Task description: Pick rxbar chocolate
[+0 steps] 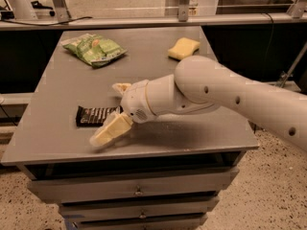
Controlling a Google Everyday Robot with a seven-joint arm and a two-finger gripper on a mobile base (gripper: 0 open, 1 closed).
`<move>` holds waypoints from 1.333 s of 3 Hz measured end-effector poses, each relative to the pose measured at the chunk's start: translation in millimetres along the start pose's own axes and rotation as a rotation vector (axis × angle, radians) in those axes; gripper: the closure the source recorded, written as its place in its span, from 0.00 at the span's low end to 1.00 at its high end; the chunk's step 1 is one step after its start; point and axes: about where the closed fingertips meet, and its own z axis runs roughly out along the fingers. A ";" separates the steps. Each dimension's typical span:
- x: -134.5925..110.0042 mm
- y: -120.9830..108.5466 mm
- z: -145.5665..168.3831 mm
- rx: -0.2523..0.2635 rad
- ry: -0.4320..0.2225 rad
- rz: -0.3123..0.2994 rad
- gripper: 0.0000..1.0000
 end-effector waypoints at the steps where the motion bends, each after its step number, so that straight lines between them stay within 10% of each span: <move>1: 7.0 -1.3 4.3 0.000 0.002 0.008 0.18; 4: 7.3 -16.8 -15.6 0.026 0.009 0.011 0.96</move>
Offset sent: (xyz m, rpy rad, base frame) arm 0.0086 -0.0076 -0.0155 0.0052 0.0208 -0.0253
